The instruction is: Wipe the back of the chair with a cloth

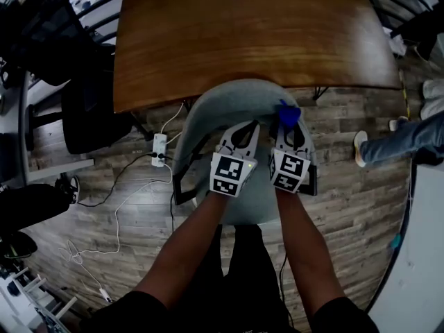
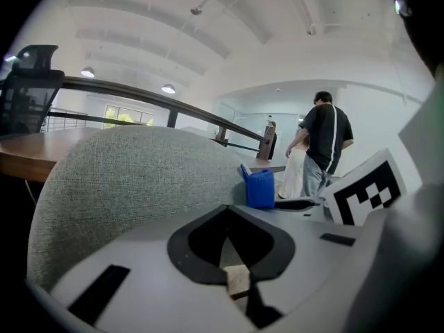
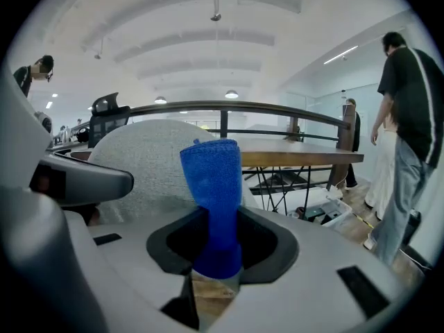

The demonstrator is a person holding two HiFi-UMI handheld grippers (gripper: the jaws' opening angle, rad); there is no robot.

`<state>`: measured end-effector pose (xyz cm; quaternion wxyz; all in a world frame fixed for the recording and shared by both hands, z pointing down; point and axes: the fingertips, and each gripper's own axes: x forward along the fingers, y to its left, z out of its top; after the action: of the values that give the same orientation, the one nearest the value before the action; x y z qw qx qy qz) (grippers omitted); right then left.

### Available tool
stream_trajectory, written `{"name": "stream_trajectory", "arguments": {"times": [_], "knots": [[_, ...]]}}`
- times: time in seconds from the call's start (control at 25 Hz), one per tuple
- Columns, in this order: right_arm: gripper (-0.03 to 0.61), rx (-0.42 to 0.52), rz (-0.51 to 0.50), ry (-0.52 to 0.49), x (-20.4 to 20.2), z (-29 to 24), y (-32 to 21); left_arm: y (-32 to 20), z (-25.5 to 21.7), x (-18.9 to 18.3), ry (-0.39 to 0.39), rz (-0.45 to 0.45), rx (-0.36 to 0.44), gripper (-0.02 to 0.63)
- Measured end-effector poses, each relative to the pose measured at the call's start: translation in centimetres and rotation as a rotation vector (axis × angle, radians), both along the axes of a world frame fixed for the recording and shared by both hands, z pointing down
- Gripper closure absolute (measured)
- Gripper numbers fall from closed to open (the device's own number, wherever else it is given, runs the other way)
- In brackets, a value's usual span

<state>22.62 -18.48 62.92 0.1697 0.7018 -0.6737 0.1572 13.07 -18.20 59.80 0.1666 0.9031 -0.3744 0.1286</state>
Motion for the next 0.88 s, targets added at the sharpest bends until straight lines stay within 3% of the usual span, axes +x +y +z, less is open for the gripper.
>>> {"name": "stream_trajectory", "arguments": {"times": [0.2, 0.32, 0.6, 0.88], "knots": [[0.454, -0.006, 0.034, 0.010, 1.4, 0.4, 1.0, 0.6, 0.5, 0.3, -0.007, 0.019, -0.014, 0.611], [0.454, 0.003, 0.002, 0.027, 0.5, 0.4, 1.2, 0.8, 1.1, -0.5, -0.006, 0.004, -0.022, 0.611], [0.454, 0.007, -0.225, -0.015, -7.9, 2.1, 1.1, 1.7, 3.4, -6.5, 0.000, -0.120, -0.069, 0.611], [0.454, -0.024, -0.505, -0.077, -18.1, 4.2, 2.0, 3.3, 5.7, -15.3, -0.051, -0.365, -0.115, 0.611]]}}
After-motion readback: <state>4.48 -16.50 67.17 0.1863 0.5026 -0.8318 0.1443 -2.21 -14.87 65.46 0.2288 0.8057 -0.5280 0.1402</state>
